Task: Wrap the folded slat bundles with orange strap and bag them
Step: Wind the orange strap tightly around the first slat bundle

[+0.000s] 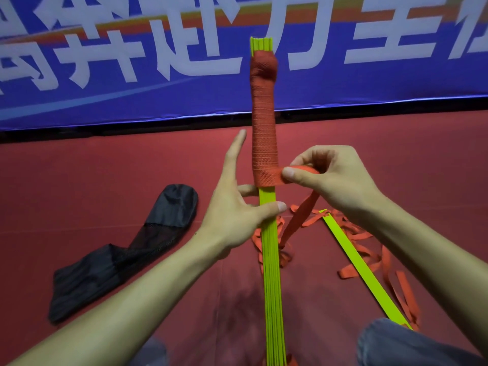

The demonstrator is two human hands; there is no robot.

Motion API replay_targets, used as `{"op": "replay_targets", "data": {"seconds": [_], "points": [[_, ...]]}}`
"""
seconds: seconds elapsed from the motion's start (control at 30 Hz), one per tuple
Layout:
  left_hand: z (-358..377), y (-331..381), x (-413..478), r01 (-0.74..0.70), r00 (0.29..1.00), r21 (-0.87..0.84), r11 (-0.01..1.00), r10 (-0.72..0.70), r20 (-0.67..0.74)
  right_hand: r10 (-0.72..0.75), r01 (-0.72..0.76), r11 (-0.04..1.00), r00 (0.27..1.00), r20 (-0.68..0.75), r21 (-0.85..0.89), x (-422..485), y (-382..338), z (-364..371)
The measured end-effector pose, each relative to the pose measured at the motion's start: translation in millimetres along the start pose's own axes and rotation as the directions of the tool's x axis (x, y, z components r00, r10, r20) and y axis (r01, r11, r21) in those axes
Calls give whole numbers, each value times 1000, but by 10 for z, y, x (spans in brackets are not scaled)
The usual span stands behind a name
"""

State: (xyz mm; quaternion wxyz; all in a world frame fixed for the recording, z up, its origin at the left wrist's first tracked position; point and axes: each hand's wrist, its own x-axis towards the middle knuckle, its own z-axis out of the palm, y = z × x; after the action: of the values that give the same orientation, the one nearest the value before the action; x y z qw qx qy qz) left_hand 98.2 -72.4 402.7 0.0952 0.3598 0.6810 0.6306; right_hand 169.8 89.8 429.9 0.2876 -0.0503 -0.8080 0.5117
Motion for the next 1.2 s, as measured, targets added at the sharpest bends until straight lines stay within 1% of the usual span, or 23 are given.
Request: {"op": "replay_targets", "data": {"seconds": [0.17,0.47,0.6,0.7,0.77,0.8,0.87,0.93,0.97,1.03,1.07,1.2], "points": [[-29,-32,22,-3,999,-146,989,9,40,-2,2,1000,999,-44,-3,32,69,-82],[-22,3,13,-20,985,-325,945,75,157,-27,25,997,999,33,72,21,51,-70],[-2,37,8,26,974,-425,905,74,216,-39,19,985,992,116,172,9,21,-66],[-15,46,15,99,961,-513,852,52,273,3,-46,983,973,231,180,-2,21,-57],[-24,39,9,111,955,-531,840,58,292,19,-82,980,947,322,184,-16,15,-34],[-27,33,9,109,956,-528,842,58,289,22,-89,978,942,336,186,-23,1,-18],[-34,27,16,100,959,-505,857,52,277,27,-92,975,953,302,202,-41,-39,18],[-11,36,23,49,968,-430,902,63,243,36,-87,974,970,242,207,-56,-64,53],[8,39,18,7,978,-369,929,71,196,35,-76,978,977,210,195,-62,-73,71],[45,22,6,-82,992,-188,979,98,75,39,-63,982,990,137,177,-71,-91,102],[63,14,1,-99,994,-100,990,102,31,47,-67,982,993,110,179,-73,-101,115],[77,-6,-3,-66,994,157,985,79,-78,69,-76,984,997,44,159,-84,-151,153]]}}
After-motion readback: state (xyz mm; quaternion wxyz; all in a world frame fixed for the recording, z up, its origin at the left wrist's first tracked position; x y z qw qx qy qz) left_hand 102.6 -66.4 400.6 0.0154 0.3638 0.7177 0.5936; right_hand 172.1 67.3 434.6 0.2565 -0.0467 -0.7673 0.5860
